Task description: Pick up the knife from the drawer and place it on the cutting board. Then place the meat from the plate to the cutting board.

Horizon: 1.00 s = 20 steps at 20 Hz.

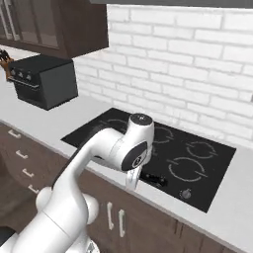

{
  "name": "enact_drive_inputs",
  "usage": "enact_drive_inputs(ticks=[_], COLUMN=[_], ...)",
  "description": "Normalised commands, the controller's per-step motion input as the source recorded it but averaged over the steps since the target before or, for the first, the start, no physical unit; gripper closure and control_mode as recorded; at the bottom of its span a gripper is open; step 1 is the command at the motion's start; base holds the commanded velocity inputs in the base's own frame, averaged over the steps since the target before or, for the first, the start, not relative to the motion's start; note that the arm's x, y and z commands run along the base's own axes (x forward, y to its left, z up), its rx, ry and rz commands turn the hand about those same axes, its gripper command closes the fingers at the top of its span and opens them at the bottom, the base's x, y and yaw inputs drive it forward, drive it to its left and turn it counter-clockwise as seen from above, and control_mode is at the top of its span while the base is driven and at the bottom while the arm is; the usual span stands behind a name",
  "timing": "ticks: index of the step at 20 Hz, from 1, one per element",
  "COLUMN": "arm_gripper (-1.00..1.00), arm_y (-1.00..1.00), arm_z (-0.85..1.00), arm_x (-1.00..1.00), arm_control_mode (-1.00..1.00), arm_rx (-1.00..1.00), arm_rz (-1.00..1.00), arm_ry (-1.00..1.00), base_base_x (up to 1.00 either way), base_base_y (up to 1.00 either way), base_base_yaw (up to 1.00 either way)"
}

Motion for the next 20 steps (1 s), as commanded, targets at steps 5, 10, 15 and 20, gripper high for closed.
enact_drive_inputs(ticks=[5, 10, 15, 20], arm_gripper=[1.0, 1.0, 1.0, 1.0], arm_y=[0.0, 0.0, 0.0, 0.0], arm_z=[0.0, 0.0, 0.0, 0.0], arm_x=[0.0, 0.0, 0.0, 0.0], arm_control_mode=[1.0, 1.0, 1.0, 1.0], arm_rx=[0.0, 0.0, 0.0, 0.0], arm_rz=[0.0, 0.0, 0.0, 0.0], arm_ry=[0.0, 0.0, 0.0, 0.0], base_base_x=[0.0, -0.02, 0.0, -0.02], base_base_y=[0.0, 0.29, 0.65, 0.77], base_base_yaw=[0.8, 0.69, 0.57, 0.41])
